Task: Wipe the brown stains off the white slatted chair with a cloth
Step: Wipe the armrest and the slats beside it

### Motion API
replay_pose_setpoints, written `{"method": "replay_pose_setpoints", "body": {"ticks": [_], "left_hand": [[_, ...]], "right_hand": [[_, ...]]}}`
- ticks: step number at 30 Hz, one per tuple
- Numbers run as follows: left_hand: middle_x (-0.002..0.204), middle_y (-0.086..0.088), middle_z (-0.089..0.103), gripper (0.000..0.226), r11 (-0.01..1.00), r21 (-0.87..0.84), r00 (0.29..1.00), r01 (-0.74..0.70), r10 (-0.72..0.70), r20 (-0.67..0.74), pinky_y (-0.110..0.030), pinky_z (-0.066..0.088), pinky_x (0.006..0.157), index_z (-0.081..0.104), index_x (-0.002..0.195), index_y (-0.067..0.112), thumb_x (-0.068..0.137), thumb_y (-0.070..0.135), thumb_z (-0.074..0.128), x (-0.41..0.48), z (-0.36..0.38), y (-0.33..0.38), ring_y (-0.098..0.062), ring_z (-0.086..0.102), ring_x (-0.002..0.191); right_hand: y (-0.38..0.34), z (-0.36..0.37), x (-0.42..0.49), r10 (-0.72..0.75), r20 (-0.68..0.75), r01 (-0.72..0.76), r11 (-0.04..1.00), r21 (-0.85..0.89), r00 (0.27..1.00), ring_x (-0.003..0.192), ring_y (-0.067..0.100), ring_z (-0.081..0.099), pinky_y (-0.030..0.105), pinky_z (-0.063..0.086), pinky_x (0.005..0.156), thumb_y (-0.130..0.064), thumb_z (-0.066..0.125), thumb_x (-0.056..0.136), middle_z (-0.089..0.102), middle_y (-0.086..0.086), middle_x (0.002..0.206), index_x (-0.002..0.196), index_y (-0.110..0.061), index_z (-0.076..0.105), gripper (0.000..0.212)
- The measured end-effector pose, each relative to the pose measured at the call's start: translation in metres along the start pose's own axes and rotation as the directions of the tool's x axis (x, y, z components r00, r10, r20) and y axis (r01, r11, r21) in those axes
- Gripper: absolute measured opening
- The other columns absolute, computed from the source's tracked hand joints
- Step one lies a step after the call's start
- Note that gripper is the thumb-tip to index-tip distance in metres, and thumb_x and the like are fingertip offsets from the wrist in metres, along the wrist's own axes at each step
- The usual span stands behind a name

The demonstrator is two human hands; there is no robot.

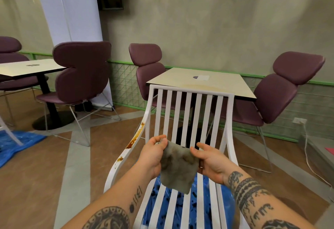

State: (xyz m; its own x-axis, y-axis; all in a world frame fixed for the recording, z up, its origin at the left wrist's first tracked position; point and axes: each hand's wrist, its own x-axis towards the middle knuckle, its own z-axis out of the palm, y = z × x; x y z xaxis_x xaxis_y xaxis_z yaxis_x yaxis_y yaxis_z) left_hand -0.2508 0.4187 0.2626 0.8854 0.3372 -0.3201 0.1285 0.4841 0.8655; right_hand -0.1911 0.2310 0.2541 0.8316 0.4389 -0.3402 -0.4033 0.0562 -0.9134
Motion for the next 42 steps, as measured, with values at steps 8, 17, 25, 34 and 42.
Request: {"method": "replay_pose_setpoints", "body": {"ticks": [8, 17, 25, 34, 42], "left_hand": [[0.139, -0.009, 0.05, 0.07, 0.89, 0.455, 0.979, 0.0, -0.092, 0.181, -0.048, 0.053, 0.1, 0.055, 0.138, 0.026, 0.08, -0.009, 0.073, -0.006, -0.017, 0.011, -0.032, 0.055, 0.121], [0.112, 0.008, 0.068, 0.016, 0.346, 0.901, 0.961, -0.264, 0.009, 0.278, -0.031, 0.052, 0.094, 0.076, 0.098, 0.026, 0.088, 0.013, 0.074, -0.009, -0.008, 0.019, -0.015, 0.061, 0.11], [0.105, 0.0, 0.071, 0.014, 0.504, 0.814, 0.946, -0.288, 0.017, 0.324, -0.028, 0.051, 0.082, 0.072, 0.102, 0.021, 0.098, 0.03, 0.061, -0.011, -0.013, 0.046, -0.017, 0.064, 0.101], [0.125, -0.015, 0.065, 0.033, 0.976, 0.182, 0.952, 0.123, -0.168, 0.257, -0.054, 0.056, 0.095, 0.056, 0.131, 0.017, 0.099, 0.024, 0.061, -0.016, -0.007, 0.026, -0.034, 0.069, 0.11], [0.128, -0.016, 0.061, 0.044, 0.962, 0.274, 0.938, 0.006, -0.1, 0.331, -0.045, 0.059, 0.09, 0.066, 0.124, 0.014, 0.085, -0.006, 0.069, -0.017, -0.012, 0.016, -0.036, 0.066, 0.111]], "right_hand": [[-0.012, 0.007, -0.005, -0.086, 0.034, 0.091, 0.976, -0.198, 0.996, 0.109, 0.029, 0.067, 0.036, 0.06, 0.084, 0.01, 0.069, 0.085, 0.067, 0.015, 0.121, 0.127, -0.011, 0.063, 0.047], [-0.018, -0.002, -0.008, -0.112, 0.105, 0.154, 0.71, -0.687, 0.988, 0.102, 0.018, 0.068, 0.034, 0.061, 0.087, -0.007, 0.089, 0.07, 0.069, 0.0, 0.112, 0.121, -0.023, 0.067, 0.057], [-0.027, -0.007, -0.015, -0.2, 0.209, 0.287, 0.567, -0.772, 0.957, 0.097, 0.02, 0.065, 0.042, 0.051, 0.095, -0.043, 0.056, 0.1, 0.071, 0.002, 0.1, 0.101, -0.02, 0.074, 0.029], [-0.034, 0.015, -0.017, 0.034, 0.017, -0.033, 0.998, -0.054, 0.999, 0.106, 0.035, 0.071, 0.049, 0.056, 0.092, -0.042, 0.056, 0.1, 0.074, 0.018, 0.112, 0.121, -0.005, 0.066, 0.043], [-0.023, 0.004, -0.007, 0.131, -0.076, -0.128, 0.991, 0.042, 0.988, 0.103, 0.038, 0.071, 0.055, 0.055, 0.093, -0.033, 0.057, 0.101, 0.074, 0.022, 0.107, 0.122, -0.002, 0.064, 0.038]]}}
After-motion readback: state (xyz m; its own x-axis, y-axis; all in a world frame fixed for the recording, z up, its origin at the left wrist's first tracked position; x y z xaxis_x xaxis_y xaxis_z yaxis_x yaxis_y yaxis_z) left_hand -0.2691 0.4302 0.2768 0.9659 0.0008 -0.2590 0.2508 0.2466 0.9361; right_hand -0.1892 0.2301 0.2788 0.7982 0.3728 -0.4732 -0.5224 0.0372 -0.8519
